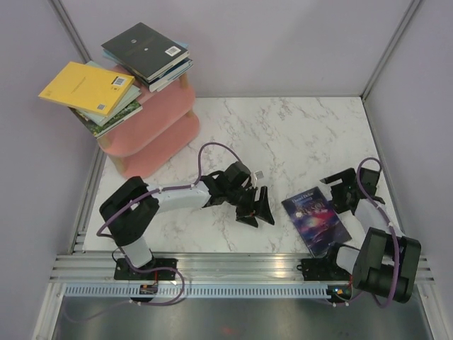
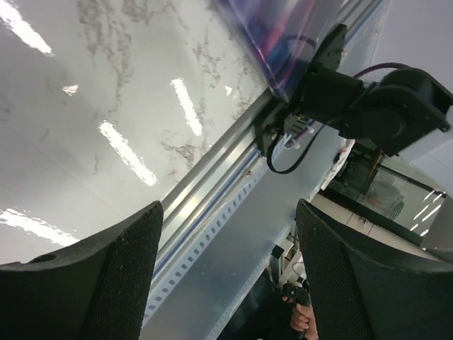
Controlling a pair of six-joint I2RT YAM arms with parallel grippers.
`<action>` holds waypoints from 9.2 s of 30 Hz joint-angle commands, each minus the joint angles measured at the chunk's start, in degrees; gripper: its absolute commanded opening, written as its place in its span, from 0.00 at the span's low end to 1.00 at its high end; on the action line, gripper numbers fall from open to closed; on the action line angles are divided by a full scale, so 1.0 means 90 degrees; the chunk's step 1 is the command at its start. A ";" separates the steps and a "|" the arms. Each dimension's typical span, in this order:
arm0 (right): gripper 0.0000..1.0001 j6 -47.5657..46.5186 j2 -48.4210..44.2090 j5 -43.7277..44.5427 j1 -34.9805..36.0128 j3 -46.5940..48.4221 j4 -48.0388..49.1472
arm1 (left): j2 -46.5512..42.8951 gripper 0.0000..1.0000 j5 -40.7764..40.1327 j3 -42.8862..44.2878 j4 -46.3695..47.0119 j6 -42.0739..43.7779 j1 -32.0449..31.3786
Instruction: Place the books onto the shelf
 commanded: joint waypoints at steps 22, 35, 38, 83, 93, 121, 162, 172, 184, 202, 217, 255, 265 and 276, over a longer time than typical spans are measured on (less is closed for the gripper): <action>0.92 0.1518 0.0358 -0.1086 0.3602 -0.0263 -0.1937 | 0.1108 0.77 -0.2006 0.0109 -0.0456 -0.0092 0.0915; 0.93 -0.0280 0.1129 -0.0070 0.3622 0.0714 -0.2631 | -0.0359 0.79 -0.1910 -0.1259 -0.0283 0.0544 0.1376; 0.92 -0.0358 0.1432 -0.0129 0.3612 0.0656 -0.2251 | -0.0155 0.79 -0.1404 -0.1552 0.0663 0.0505 0.1376; 0.95 -0.0349 0.0514 -0.2024 0.3710 0.3799 -0.1303 | -0.3141 0.02 -0.0465 0.2455 -0.2671 0.1334 0.2301; 0.95 -0.0495 0.0681 -0.2082 0.3739 0.3761 -0.1195 | -0.2548 0.02 0.0658 0.7429 -0.4860 0.1931 0.5046; 0.94 -0.0837 0.0983 -0.1956 0.4901 0.3859 -0.1303 | -0.1677 0.02 0.2193 0.7540 -0.3248 -0.0219 1.0360; 0.93 -0.1013 0.1257 -0.1975 0.5009 0.3732 -0.1390 | -0.0926 0.81 0.0562 0.7821 -0.5993 0.1813 1.0360; 0.93 -0.1032 0.1306 -0.1975 0.5019 0.3683 -0.1410 | -0.0828 0.84 -0.0473 0.8535 -0.6764 0.2340 1.0370; 0.93 -0.1091 0.1442 -0.2004 0.5018 0.3790 -0.1449 | -0.1120 0.92 -0.1694 0.9218 -0.7175 0.2360 1.0575; 0.96 -0.2184 0.0750 -0.1009 0.5311 0.4669 -0.1683 | -0.2594 0.91 -0.1636 0.7113 -0.5012 0.2039 0.7882; 0.98 -0.2995 -0.0901 0.0593 0.5448 0.4055 -0.1440 | -0.4773 0.94 -0.3802 0.0602 -0.3123 0.3004 0.4931; 0.98 -0.3405 -0.2308 0.1931 0.5507 0.1624 0.0103 | -0.1611 1.00 -0.3110 -0.4948 0.8306 0.5925 0.5946; 0.98 -0.4917 -0.1957 0.2603 0.5507 0.0685 0.2406 | -0.1649 1.00 -0.2984 -0.4814 0.7862 0.5925 0.5946; 0.98 -0.6003 0.0367 0.3896 0.4602 0.0403 0.4350 | -0.1668 1.00 -0.2984 -0.4804 0.7834 0.5925 0.5946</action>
